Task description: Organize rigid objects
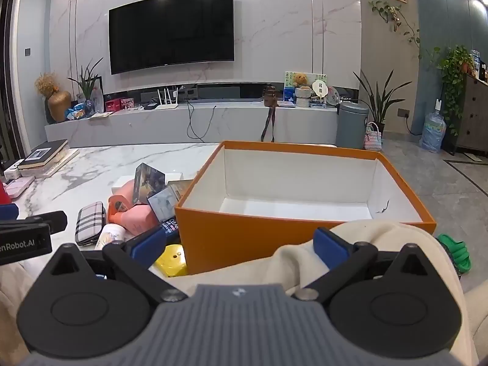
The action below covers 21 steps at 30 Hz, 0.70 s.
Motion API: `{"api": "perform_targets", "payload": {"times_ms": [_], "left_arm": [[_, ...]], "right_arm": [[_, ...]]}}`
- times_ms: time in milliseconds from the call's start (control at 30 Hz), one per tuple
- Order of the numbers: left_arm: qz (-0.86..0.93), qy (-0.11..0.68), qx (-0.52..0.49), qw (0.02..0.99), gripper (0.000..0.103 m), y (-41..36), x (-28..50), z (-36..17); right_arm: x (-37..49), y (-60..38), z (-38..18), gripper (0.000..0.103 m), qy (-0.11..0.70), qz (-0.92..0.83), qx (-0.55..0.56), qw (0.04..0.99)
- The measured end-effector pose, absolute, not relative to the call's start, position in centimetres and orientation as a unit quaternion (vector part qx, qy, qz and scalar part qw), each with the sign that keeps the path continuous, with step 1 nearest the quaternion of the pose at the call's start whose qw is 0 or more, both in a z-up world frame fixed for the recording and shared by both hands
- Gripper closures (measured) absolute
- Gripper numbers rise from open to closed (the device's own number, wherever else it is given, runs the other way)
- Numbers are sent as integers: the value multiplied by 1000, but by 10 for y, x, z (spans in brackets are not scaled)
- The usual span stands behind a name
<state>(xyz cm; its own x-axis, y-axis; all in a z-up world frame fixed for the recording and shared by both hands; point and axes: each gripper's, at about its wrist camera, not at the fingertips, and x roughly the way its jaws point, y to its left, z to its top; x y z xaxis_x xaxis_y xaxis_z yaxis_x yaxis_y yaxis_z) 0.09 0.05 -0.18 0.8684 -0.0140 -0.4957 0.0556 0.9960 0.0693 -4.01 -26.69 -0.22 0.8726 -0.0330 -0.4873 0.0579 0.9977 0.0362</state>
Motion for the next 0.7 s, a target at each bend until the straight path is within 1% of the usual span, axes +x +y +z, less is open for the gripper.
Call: {"api": "perform_targets", "payload": {"times_ms": [33, 67, 100, 200, 700], "left_arm": [[-20, 258, 40, 965, 8, 1, 2, -2], [-20, 256, 34, 966, 12, 2, 1, -1], [-21, 255, 32, 966, 13, 2, 1, -2], [-33, 263, 21, 964, 13, 5, 3, 1], [-37, 253, 17, 967, 13, 8, 0, 2]], "right_arm": [[-40, -267, -2, 2, 251, -23, 26, 967], [-40, -267, -2, 2, 251, -23, 25, 967], [-40, -267, -2, 2, 251, -23, 25, 967], [-42, -268, -2, 2, 251, -24, 24, 967], [-41, -266, -6, 2, 256, -26, 15, 966]]}}
